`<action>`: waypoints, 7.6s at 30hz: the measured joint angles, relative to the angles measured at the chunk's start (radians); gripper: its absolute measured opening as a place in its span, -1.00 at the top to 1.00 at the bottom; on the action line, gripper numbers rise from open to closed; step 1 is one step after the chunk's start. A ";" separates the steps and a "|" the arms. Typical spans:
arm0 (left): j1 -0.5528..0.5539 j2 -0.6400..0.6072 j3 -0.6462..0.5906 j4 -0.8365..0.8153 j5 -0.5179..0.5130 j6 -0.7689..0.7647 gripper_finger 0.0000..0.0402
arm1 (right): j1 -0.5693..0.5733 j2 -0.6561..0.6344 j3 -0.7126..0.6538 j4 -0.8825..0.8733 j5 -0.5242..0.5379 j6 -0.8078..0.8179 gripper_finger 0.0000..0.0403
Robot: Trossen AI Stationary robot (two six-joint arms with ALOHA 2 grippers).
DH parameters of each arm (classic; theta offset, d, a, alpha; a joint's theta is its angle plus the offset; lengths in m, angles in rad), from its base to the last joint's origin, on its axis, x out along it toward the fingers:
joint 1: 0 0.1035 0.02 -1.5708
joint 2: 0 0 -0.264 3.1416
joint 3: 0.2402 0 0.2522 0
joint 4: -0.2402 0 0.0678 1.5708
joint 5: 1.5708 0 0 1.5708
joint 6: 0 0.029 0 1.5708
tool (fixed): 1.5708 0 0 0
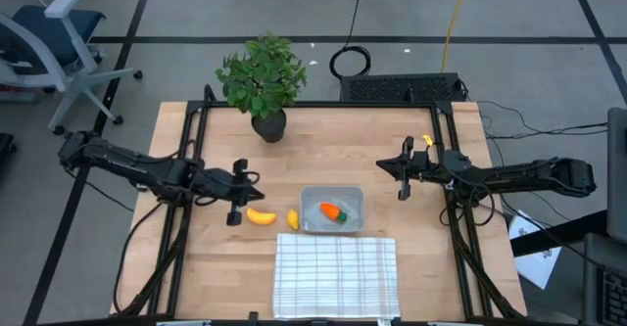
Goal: Pick and placing Produce into tupperware
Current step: Put the banana into the gray bin
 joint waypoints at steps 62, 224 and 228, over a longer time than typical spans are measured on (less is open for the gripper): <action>-0.046 0.359 0.139 -0.210 0.131 -0.071 -0.53 | 0.000 0.000 -0.007 -0.014 0.000 0.033 1.00; 0.110 0.568 0.461 -0.349 -0.082 0.197 0.20 | 0.000 0.001 -0.008 -0.015 0.002 0.036 1.00; 0.113 0.573 0.499 -0.338 -0.069 0.176 0.20 | 0.000 0.001 -0.008 -0.014 0.002 0.036 1.00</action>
